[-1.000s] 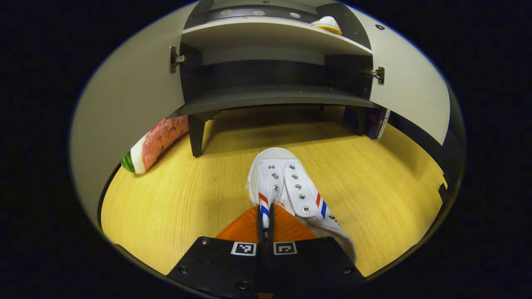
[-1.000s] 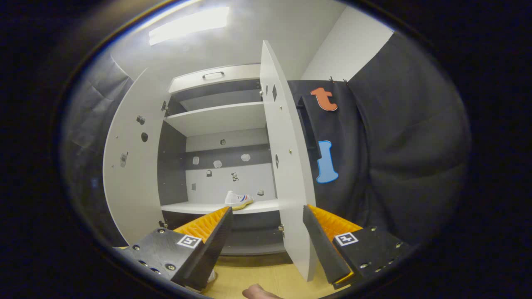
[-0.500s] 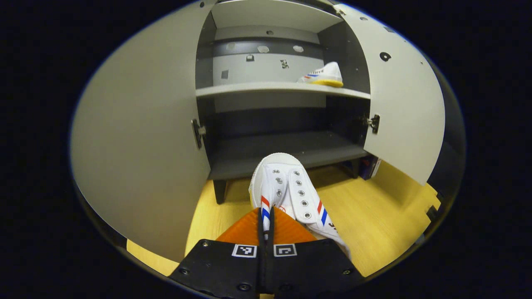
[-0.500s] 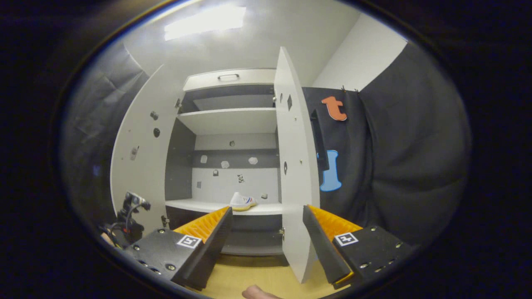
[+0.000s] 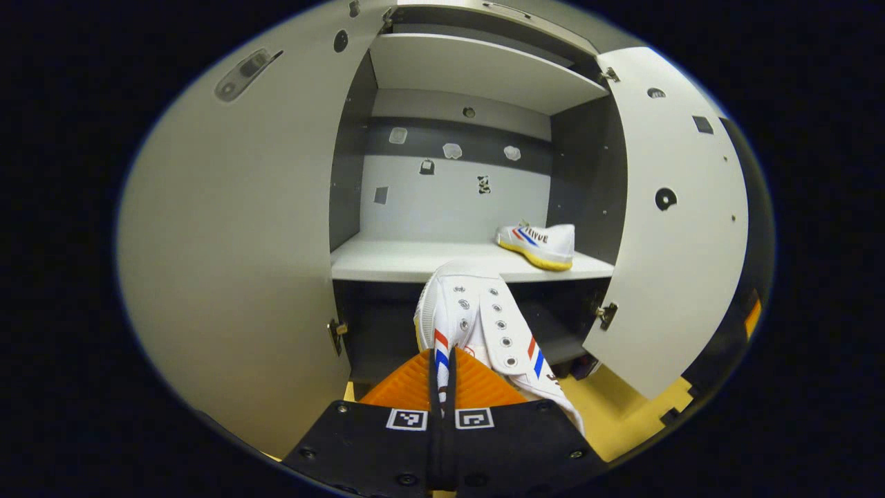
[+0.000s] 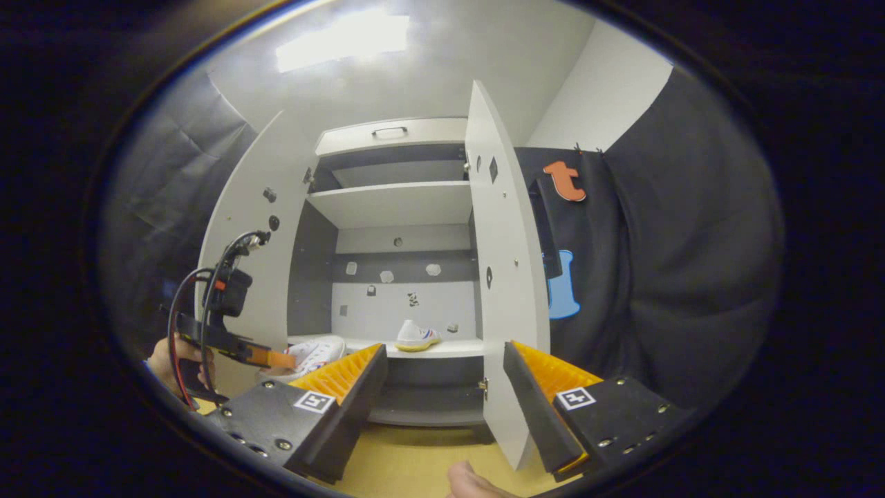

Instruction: Grab one shoe with the right hand and put it into the shoe cabinet, grab the other shoe with the left hand and put it into the shoe cabinet; then close the right door with the right hand and the left door with the left hand.

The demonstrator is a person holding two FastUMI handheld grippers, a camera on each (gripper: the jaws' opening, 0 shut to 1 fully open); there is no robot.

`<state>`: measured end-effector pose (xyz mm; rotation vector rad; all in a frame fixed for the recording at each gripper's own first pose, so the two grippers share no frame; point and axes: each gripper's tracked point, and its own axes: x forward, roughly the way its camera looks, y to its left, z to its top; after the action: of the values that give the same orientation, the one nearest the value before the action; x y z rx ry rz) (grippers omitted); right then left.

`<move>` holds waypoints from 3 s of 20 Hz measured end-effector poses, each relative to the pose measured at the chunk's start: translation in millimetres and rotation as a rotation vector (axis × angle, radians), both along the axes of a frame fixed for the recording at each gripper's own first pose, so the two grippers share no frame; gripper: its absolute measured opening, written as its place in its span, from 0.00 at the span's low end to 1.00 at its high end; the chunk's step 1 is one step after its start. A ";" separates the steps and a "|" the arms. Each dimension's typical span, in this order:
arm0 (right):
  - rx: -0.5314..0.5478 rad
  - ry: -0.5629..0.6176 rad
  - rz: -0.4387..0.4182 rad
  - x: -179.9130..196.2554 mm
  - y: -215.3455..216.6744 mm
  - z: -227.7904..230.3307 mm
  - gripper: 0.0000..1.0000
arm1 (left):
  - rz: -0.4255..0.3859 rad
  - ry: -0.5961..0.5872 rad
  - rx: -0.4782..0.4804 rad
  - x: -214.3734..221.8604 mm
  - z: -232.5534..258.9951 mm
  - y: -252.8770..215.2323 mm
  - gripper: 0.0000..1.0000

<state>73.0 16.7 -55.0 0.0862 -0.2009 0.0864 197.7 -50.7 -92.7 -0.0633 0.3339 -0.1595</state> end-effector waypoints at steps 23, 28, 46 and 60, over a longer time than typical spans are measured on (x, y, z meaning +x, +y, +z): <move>0.205 -0.033 -0.028 -30.6 -71.2 5.7 1.00 | 0.128 0.132 -0.025 242.8 19.5 -21.3 0.02; 0.201 -0.032 -0.075 -32.7 -82.7 7.0 1.00 | 0.129 0.101 -0.018 255.5 19.4 -9.3 0.29; 0.068 0.024 -0.331 -8.8 -241.2 36.9 0.96 | -0.134 -0.213 -0.027 48.4 112.2 -52.6 0.96; -0.058 0.204 -0.078 107.8 -322.8 90.3 1.00 | -0.277 -0.242 -0.092 -97.2 91.3 -41.9 0.97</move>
<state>180.8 -306.1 35.2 0.0286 0.0025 0.0057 100.5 -92.6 -1.3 -0.0881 0.0920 -0.4534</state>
